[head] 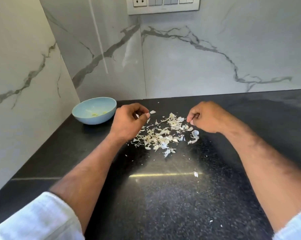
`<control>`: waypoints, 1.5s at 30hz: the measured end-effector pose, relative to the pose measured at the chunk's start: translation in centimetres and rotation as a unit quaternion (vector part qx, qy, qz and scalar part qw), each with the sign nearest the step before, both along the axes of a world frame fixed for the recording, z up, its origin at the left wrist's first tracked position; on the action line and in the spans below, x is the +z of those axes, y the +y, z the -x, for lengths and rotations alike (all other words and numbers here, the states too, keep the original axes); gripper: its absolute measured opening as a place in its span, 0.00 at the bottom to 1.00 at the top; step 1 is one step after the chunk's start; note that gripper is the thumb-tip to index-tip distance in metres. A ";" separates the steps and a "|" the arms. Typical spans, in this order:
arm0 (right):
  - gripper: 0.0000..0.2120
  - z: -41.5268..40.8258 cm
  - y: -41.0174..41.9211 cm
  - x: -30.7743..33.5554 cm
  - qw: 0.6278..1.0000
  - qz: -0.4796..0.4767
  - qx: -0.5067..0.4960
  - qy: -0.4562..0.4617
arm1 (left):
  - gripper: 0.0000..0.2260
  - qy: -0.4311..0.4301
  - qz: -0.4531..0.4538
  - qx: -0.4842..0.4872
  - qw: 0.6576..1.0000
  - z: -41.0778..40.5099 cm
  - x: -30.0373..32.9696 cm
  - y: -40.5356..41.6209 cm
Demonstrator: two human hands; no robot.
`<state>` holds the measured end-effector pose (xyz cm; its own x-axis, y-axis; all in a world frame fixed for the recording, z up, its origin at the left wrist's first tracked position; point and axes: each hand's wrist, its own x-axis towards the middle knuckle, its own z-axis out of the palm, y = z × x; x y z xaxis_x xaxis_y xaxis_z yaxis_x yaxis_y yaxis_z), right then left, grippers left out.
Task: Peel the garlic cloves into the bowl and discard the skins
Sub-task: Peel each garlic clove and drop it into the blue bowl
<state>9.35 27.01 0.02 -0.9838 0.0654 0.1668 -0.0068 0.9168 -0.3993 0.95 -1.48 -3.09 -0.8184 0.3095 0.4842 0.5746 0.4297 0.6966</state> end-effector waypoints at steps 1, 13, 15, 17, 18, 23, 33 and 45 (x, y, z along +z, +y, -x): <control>0.11 0.2 -0.2 -0.1 1.000 -0.013 0.001 -0.008 | 0.03 0.003 -0.003 0.001 1.000 0.1 0.0 0.0; 0.07 0.3 0.0 -1.5 1.000 0.029 0.001 0.008 | 0.02 -0.003 0.002 0.016 1.000 -0.6 0.5 -0.7; 0.09 0.1 -0.3 -0.9 0.994 0.105 -0.005 0.036 | 0.01 -0.007 0.008 0.019 1.000 -0.6 0.4 -0.7; 0.09 0.0 -0.3 -0.7 0.993 0.112 -0.012 0.026 | 0.01 -0.009 0.013 0.019 1.000 -0.7 0.5 -0.7; 0.08 0.1 -0.1 -0.8 0.996 0.089 -0.018 0.006 | 0.01 -0.010 0.015 0.020 1.000 -0.7 0.5 -0.8; 0.10 0.2 0.7 -1.2 0.997 0.029 -0.038 -0.054 | 0.01 -0.012 0.026 0.021 0.999 -0.6 0.5 -0.8; 0.10 1.5 -0.9 -2.7 0.999 0.001 0.040 0.000 | 0.01 -0.017 0.038 0.016 0.999 -0.4 0.3 -1.0; 0.09 2.0 -1.0 -2.5 0.998 -0.049 0.026 -0.023 | 0.01 -0.018 0.042 0.020 0.999 -0.5 0.4 -1.0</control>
